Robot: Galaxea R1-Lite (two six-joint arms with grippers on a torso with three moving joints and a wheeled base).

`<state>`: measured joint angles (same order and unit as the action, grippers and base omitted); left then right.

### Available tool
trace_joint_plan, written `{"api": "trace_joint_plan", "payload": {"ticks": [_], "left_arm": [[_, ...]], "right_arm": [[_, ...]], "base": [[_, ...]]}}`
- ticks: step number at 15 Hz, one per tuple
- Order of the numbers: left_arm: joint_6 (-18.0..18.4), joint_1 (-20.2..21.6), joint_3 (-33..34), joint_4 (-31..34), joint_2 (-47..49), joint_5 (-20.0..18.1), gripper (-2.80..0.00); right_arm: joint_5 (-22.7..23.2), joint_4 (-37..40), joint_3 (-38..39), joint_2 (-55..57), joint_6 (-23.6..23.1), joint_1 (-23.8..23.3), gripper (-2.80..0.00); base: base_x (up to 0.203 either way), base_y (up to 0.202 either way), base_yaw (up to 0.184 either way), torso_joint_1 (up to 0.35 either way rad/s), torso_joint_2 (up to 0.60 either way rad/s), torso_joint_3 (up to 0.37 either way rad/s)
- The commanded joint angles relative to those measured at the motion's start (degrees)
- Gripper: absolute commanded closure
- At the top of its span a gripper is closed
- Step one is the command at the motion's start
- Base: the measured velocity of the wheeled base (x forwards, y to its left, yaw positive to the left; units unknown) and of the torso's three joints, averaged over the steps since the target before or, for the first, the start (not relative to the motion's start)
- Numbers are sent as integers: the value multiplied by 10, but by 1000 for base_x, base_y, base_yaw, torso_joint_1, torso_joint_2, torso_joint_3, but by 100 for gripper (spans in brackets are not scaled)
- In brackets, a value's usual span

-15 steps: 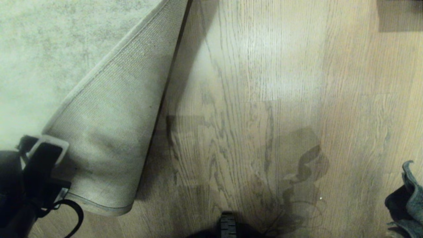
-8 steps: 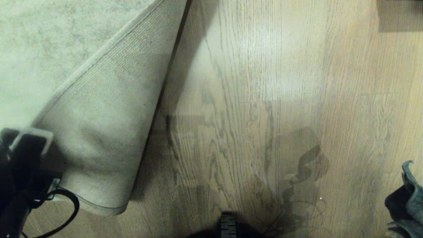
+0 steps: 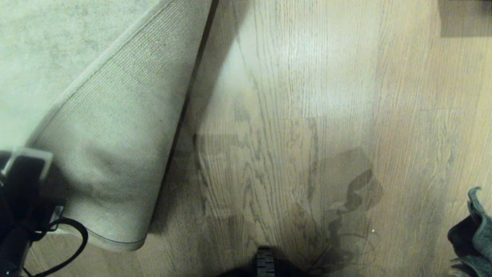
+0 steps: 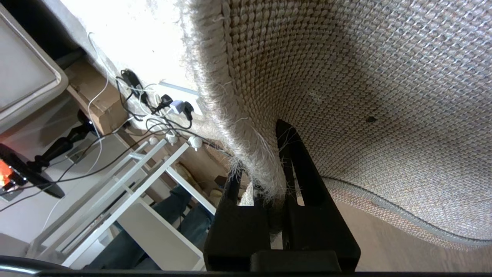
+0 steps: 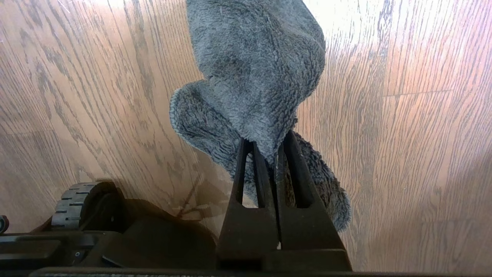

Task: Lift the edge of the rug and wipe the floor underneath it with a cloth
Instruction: Wipe the floor under the carpet with a rag

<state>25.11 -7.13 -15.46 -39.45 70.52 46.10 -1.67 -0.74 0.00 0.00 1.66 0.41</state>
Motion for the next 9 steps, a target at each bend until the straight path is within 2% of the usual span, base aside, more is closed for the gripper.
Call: {"api": "trace_joint_plan", "payload": {"ticks": [1,4,9], "left_arm": [[2,1,2,-1,8,1,0],[1,0,5,3,17,-4,0],[0,-42,22,4,35,-47,0]], "right_arm": [[0,0,0,0,0,0,0],[1,0,0,0,-12,0,0],[5,0,0,0,-16,0,0]], "base": [[0,0,0,0,0,0],[0,0,0,0,0,0],[0,0,0,0,0,0]]}}
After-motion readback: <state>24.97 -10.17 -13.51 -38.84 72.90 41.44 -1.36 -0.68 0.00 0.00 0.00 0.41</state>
